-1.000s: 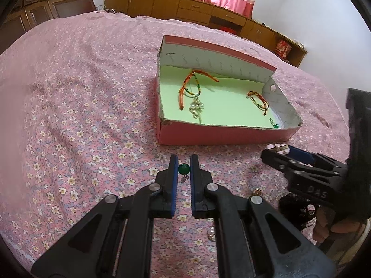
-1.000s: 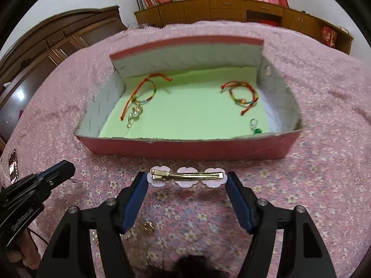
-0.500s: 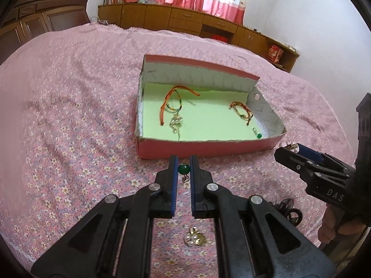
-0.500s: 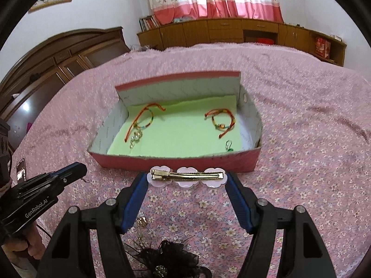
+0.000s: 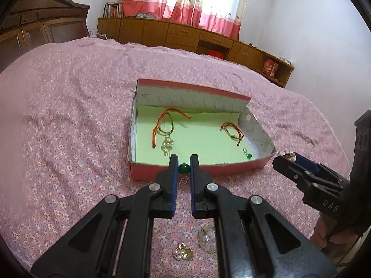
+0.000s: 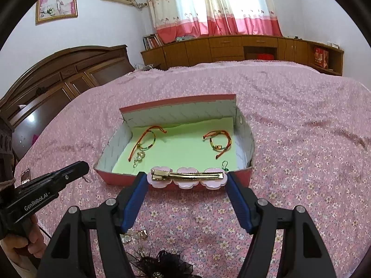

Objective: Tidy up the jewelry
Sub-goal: 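Carry the earring and hair clip over the green-lined box with both tools, then open the right tool over the lining while the left tool releases the green earring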

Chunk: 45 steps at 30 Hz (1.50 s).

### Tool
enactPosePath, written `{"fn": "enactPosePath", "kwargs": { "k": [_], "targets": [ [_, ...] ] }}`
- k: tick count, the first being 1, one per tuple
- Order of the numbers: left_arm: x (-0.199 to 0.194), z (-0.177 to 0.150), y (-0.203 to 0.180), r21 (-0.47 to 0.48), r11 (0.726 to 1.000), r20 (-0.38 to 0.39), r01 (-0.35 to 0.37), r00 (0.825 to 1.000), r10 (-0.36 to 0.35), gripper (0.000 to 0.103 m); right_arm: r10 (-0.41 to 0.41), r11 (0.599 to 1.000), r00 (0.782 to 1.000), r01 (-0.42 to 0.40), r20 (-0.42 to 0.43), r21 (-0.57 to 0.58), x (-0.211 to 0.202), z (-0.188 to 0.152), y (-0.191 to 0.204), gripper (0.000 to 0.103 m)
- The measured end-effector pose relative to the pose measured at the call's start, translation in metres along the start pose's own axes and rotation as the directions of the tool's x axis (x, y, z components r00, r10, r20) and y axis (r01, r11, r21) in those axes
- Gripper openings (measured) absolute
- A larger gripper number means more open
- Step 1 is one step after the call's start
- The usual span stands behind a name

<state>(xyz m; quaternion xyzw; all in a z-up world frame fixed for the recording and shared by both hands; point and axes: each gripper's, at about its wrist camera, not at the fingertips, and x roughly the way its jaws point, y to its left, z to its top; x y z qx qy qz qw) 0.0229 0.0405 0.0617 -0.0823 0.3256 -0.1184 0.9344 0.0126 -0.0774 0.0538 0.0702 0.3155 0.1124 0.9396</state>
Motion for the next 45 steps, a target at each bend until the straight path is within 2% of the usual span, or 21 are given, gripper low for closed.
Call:
{"fn": "enactPosePath", "kwargs": {
  "k": [10, 20, 29, 36, 40, 45],
  "targets": [
    [0.007, 0.013, -0.008, 0.026, 0.999, 0.078, -0.019, 0.997, 0.017, 0.001, 0.002, 1.0, 0.996, 0.0, 0.094, -0.023, 0.0, 0.008, -0.002, 0.071],
    [0.026, 0.019, -0.008, 0.029, 0.998, 0.146, -0.054, 0.988, 0.049, 0.001, -0.034, 0.998, 0.982, 0.043, 0.185, -0.047, 0.014, 0.014, -0.006, 0.071],
    [0.056, 0.022, -0.001, 0.019, 0.996, 0.153, -0.082, 0.985, 0.078, 0.001, -0.08, 0.993, 0.976, 0.096, 0.201, -0.072, 0.042, 0.018, -0.015, 0.071],
    [0.075, 0.021, 0.002, 0.021, 0.995, 0.116, -0.096, 0.989, 0.093, 0.001, -0.096, 0.99, 0.984, 0.111, 0.152, -0.091, 0.068, 0.023, -0.019, 0.071],
    [0.086, 0.02, 0.004, 0.023, 0.994, 0.072, -0.105, 0.992, 0.103, 0.001, -0.115, 0.988, 0.991, 0.121, 0.061, -0.097, 0.089, 0.026, -0.022, 0.071],
    [0.099, 0.017, 0.008, 0.018, 0.994, 0.01, -0.112, 0.994, 0.112, 0.001, -0.14, 0.985, 0.99, 0.136, -0.025, -0.108, 0.107, 0.027, -0.026, 0.071]
  ]
}}
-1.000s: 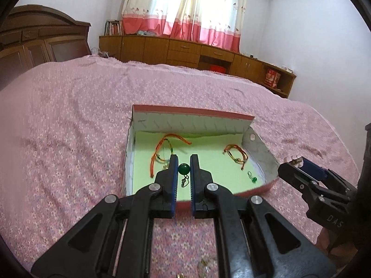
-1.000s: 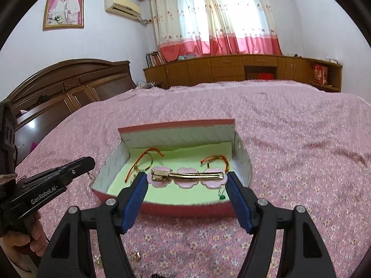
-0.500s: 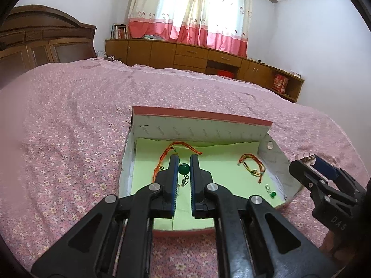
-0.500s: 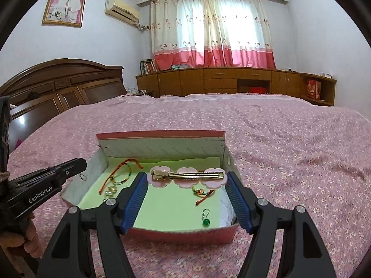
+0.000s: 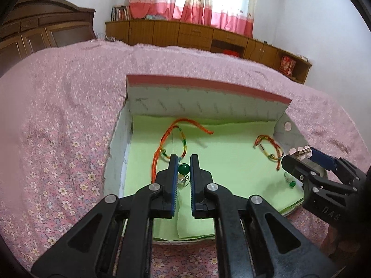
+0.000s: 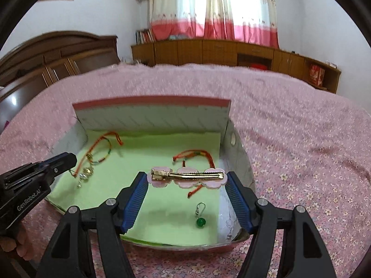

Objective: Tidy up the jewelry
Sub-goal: 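Open the right tool over the lining while the left tool releases the green earring, then withdraw both tools from the box toward the remaining jewelry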

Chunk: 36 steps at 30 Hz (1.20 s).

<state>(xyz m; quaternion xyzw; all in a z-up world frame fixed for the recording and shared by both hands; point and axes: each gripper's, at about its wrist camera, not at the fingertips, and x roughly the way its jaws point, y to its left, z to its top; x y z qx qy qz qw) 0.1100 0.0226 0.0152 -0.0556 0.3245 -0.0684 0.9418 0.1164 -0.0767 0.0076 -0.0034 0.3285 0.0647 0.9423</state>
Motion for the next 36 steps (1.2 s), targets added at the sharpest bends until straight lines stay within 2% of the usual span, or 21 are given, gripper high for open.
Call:
{"fn": "enactPosePath", "kwargs": {
  "k": [10, 13, 16, 21, 23, 36],
  "targets": [
    [0.011, -0.004, 0.0, 0.004, 1.0, -0.07, -0.011, 0.998, 0.011, 0.002, -0.007, 1.0, 0.996, 0.006, -0.087, -0.016, 0.018, 0.004, 0.0, 0.071],
    [0.013, -0.003, -0.002, 0.014, 1.0, -0.085, -0.014, 0.996, 0.016, 0.004, 0.001, 1.0, 0.995, -0.002, -0.096, -0.014, 0.018, 0.004, 0.001, 0.071],
    [0.018, -0.002, -0.009, 0.026, 0.999, -0.096, -0.033, 0.995, 0.036, 0.011, 0.01, 1.0, 0.995, -0.011, -0.102, -0.006, 0.017, 0.005, 0.001, 0.071],
    [0.019, -0.001, -0.014, 0.033, 0.999, -0.106, -0.028, 0.994, 0.031, 0.023, 0.034, 0.999, 0.995, -0.033, -0.091, 0.013, 0.011, 0.006, -0.001, 0.077],
    [0.017, 0.0, -0.012, 0.036, 0.999, -0.108, -0.029, 0.994, 0.033, 0.025, 0.042, 0.999, 0.995, -0.04, -0.088, 0.019, 0.007, 0.007, -0.001, 0.077],
    [-0.019, 0.002, -0.001, 0.01, 1.0, -0.081, -0.008, 0.997, 0.009, 0.026, 0.081, 0.994, 0.996, -0.084, 0.037, 0.072, -0.047, 0.014, -0.005, 0.077]
  ]
}}
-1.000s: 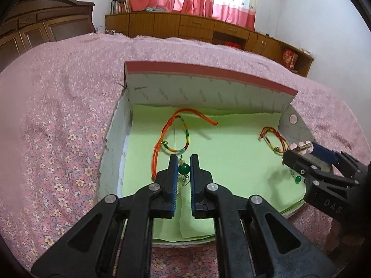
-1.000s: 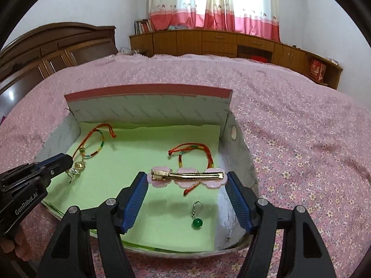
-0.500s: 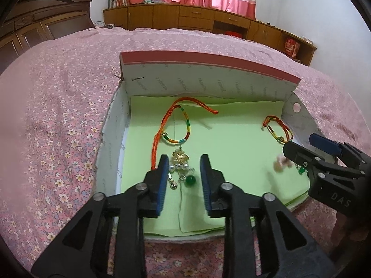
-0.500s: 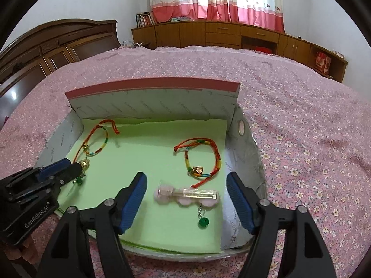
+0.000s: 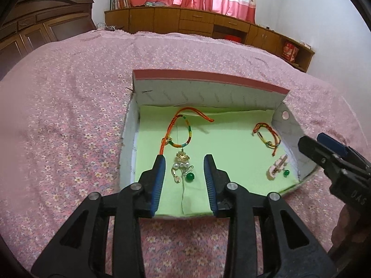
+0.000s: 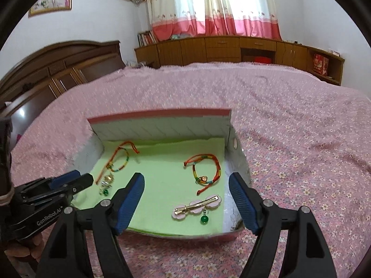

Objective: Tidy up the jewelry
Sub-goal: 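Withdraw both tools from the box toward the remaining jewelry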

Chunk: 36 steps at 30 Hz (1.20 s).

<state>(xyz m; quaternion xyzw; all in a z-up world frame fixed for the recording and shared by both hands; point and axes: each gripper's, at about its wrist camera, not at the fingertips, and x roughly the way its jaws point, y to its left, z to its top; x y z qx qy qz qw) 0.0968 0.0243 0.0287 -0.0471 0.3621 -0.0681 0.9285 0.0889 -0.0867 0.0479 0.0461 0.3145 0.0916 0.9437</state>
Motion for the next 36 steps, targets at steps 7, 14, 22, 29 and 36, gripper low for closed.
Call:
{"fn": "enactPosePath", "kwargs": {
  "k": [7, 14, 22, 29, 36],
  "targets": [
    [-0.026, -0.004, 0.005, -0.008, 0.999, -0.001, 0.034, 0.999, -0.034, 0.026, 0.015, 1.0, 0.999, -0.016, 0.052, 0.027, -0.036, -0.003, 0.0, 0.078],
    [-0.048, -0.015, 0.001, 0.024, 0.999, -0.024, 0.044, 0.999, -0.044, 0.026, 0.028, 0.998, 0.998, -0.031, 0.049, 0.047, -0.06, -0.016, -0.004, 0.078],
    [-0.066, -0.031, 0.001, 0.012, 0.998, -0.06, 0.063, 0.996, -0.063, 0.026, 0.033, 0.998, 0.999, -0.032, -0.02, 0.048, -0.076, -0.035, 0.001, 0.078],
    [-0.071, -0.049, 0.001, 0.003, 0.998, -0.121, 0.068, 0.99, -0.067, 0.026, 0.032, 0.999, 0.994, -0.031, -0.103, 0.016, -0.084, -0.055, 0.013, 0.078],
    [-0.073, -0.069, 0.0, 0.008, 0.996, -0.177, 0.089, 0.98, -0.086, 0.026, 0.07, 0.996, 0.977, -0.058, -0.2, 0.067, -0.086, -0.078, 0.015, 0.078]
  ]
}}
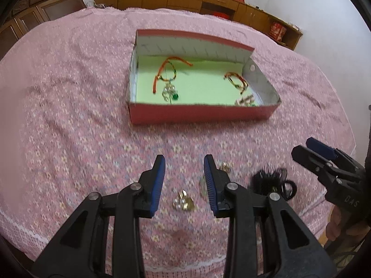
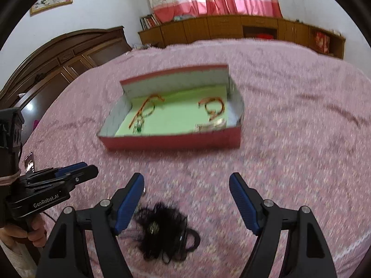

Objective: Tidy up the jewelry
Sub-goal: 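Grasp the gold pearl earring with the left tool while the right tool grasps the black feather fascinator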

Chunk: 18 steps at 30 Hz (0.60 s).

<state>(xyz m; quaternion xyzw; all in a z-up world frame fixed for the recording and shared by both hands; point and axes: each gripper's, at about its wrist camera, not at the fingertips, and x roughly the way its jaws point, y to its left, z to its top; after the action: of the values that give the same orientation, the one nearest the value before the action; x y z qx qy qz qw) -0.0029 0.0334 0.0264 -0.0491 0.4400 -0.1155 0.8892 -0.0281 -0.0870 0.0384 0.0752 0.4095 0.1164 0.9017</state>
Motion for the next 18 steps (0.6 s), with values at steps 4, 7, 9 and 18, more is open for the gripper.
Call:
{"fn": "enactPosePath", "kwargs": {
  "k": [4, 7, 9, 18],
  "targets": [
    [0.002, -0.009, 0.0, 0.004, 1.0, -0.025, 0.015, 1.0, -0.015, 0.026, 0.015, 0.999, 0.998, -0.014, -0.053, 0.029, 0.003, -0.013, 0.0, 0.078],
    [0.006, -0.017, -0.001, 0.004, 1.0, -0.042, 0.023, 0.999, -0.023, 0.026, 0.027, 0.998, 0.996, -0.023, -0.08, 0.051, 0.006, -0.02, -0.001, 0.078],
    [0.009, -0.022, 0.0, 0.008, 1.0, -0.055, 0.022, 0.998, -0.022, 0.026, 0.041, 0.997, 0.994, -0.035, -0.098, 0.065, 0.008, -0.024, -0.002, 0.078],
    [0.029, -0.039, 0.001, 0.021, 1.0, -0.108, 0.009, 0.994, -0.007, 0.026, 0.072, 0.995, 0.979, -0.057, -0.189, 0.086, 0.029, -0.038, 0.003, 0.078]
  ]
}}
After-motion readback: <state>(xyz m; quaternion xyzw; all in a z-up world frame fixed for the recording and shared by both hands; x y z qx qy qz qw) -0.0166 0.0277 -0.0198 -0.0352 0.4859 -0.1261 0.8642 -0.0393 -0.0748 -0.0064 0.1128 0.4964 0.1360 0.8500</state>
